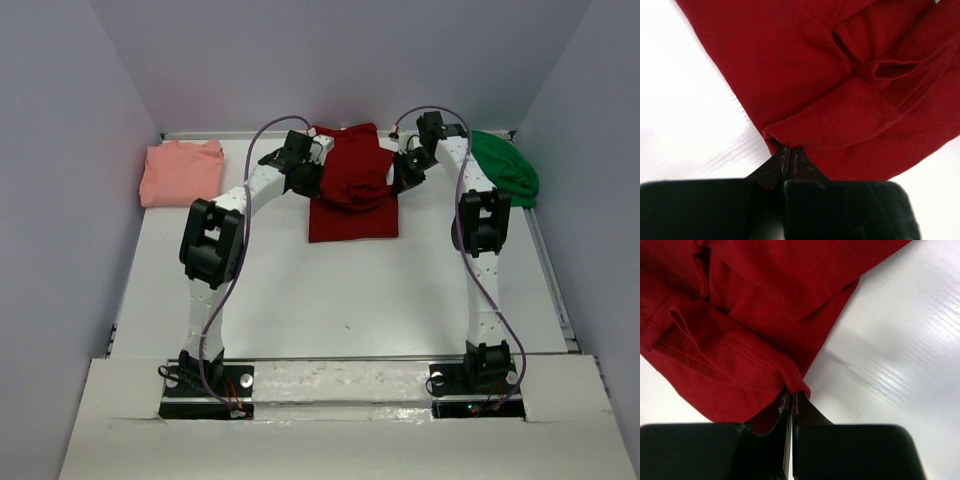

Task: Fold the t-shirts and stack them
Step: Fold the folded rectangular tshirt in 1/3 of the way

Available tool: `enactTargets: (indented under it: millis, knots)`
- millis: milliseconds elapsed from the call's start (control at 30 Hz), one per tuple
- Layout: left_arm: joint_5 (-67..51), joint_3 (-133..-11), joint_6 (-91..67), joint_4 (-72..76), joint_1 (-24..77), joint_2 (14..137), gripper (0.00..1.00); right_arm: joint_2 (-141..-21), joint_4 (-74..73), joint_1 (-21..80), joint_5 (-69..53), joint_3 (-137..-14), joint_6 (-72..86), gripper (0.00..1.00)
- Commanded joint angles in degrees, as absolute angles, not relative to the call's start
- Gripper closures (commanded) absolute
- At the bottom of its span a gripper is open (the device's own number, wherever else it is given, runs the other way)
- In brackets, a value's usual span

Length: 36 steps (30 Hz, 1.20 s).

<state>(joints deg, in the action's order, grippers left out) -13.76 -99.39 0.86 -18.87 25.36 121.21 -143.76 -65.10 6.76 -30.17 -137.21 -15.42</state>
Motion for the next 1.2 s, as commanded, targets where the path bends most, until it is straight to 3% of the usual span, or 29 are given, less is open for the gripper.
enactTargets:
  millis: [0,233,267,300,367,400,433,500,567,633,733,800,1000,1167]
  knots:
    - [-10.38,-102.04,0.35,-17.49,25.05,121.81,1.0,-145.11,-62.58,6.42,-30.94,-140.18,-15.12,1.0]
    - [-8.61,-102.3,0.35,-17.14,25.05,123.48,1.0,-145.9,-61.79,6.42,-30.5,-140.45,-15.38,1.0]
    - [-8.44,-102.39,0.35,-17.14,25.05,123.57,1.0,-145.99,-61.87,6.42,-30.41,-140.54,-15.29,0.95]
    - [-8.18,-102.39,-1.39,-16.96,24.96,123.66,1.0,-146.07,-61.87,6.42,-30.32,-140.62,-15.29,0.81]
    - [-7.65,-102.65,-1.41,-16.87,25.05,123.92,1.0,-146.07,-61.79,6.42,-30.32,-140.63,-15.29,0.71]
    - [-7.56,-102.74,-1.49,-16.79,25.05,123.93,0.96,-145.99,-61.79,6.42,-30.32,-140.54,-15.29,0.62]
    - [-7.47,-102.74,-1.41,-16.79,24.96,123.93,0.79,-145.99,-61.79,6.42,-29.97,-140.62,-15.47,0.56]
    - [-7.21,-102.66,-1.58,-16.61,25.05,123.66,0.75,-145.81,-61.79,6.42,-29.62,-140.63,-15.47,0.45]
    - [-6.68,-102.39,-1.76,-16.09,25.05,122.96,0.62,-145.55,-61.79,6.42,-29.01,-140.71,-15.73,0.34]
    - [-5.55,-101.69,-1.85,-15.47,25.05,122.35,0.38,-145.28,-61.79,6.42,-28.39,-140.71,-15.91,0.27]
    - [-4.22,-100.29,-1.67,-13.8,25.14,120.33,0.09,-144.58,-61.61,6.42,-27.16,-140.89,-16.0,0.23]
    - [-2.12,-100.02,-1.15,-13.19,25.49,119.01,0.01,-143.71,-61.52,6.42,-26.11,-141.59,-16.08,0.22]
    - [3.77,-99.76,3.77,-12.75,25.4,112.26,0.01,-136.69,-59.25,6.42,-21.19,-140.9,-17.05,0.19]
    - [0.11,-96.42,8.44,-14.66,24.96,103.12,0.01,-121.94,-55.55,6.42,-17.93,-130.11,-18.8,0.24]
